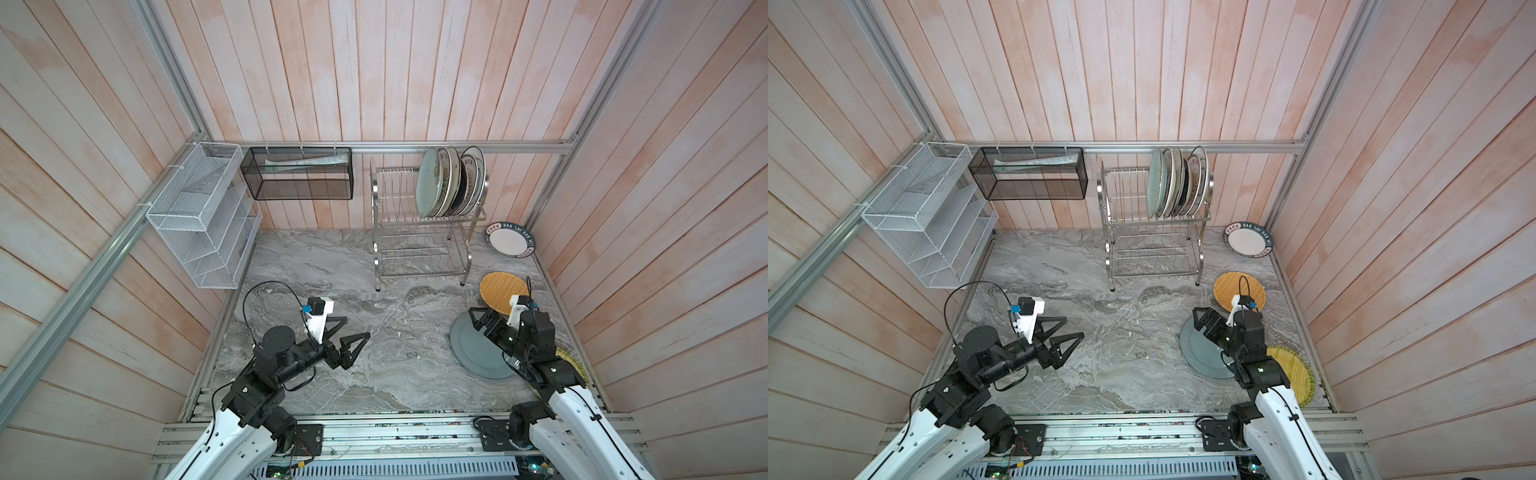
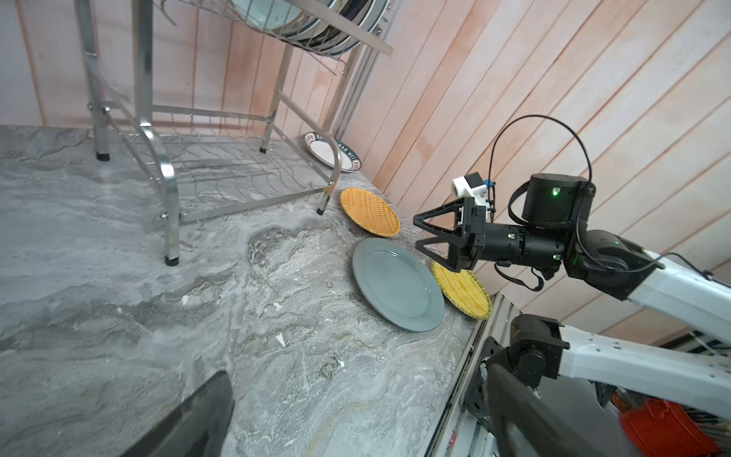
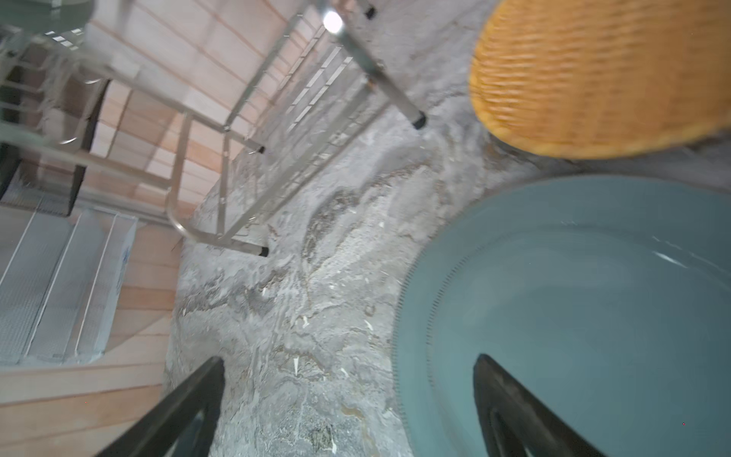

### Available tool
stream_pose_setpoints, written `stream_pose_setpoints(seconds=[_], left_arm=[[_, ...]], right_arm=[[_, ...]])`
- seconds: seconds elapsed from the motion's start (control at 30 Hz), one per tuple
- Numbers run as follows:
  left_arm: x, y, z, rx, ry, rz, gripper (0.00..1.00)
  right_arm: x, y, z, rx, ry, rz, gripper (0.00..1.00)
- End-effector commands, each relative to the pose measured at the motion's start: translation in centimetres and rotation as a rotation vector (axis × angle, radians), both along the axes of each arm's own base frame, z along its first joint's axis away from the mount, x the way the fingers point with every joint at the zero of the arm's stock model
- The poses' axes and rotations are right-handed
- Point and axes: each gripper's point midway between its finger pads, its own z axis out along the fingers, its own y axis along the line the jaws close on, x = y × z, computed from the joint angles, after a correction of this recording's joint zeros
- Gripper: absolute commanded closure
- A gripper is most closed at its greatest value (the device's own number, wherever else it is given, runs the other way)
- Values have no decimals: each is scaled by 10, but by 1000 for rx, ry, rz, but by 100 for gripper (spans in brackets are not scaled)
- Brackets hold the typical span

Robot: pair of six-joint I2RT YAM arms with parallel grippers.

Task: Load plates into a dish rack
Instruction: Move the plate to the center of the table.

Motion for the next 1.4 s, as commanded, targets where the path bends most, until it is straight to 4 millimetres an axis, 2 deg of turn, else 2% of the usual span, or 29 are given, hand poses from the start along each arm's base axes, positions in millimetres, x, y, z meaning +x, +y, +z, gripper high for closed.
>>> stream_pose_setpoints(seconds=[0.0, 0.13, 0.33, 0.6, 0.83, 1.03, 1.27, 1.37], left_arm=[[4, 8, -6, -5, 39, 61, 0], [6, 6, -11, 3, 60, 55, 0], [2, 5, -9, -3, 70, 45, 0], [-6, 12, 0, -32, 17, 54, 0], [-7, 11, 0, -20, 15, 51, 0], [-7, 12, 2, -25, 10, 51, 0], [-7, 12, 1, -22, 7, 54, 0], [-6, 12, 0, -18, 7, 57, 0]], right_arm=[[-30, -10, -39, 101, 220, -95, 2], [-47, -27, -50, 116, 292, -226, 2], [-65, -58, -46, 67, 302, -396, 3], [-80, -70, -64, 51, 391, -464, 4], [-94, -67, -87, 90, 461, -491, 7], [-92, -61, -100, 128, 466, -471, 9], [-81, -53, -109, 201, 430, -455, 13], [-81, -50, -118, 249, 434, -468, 18]])
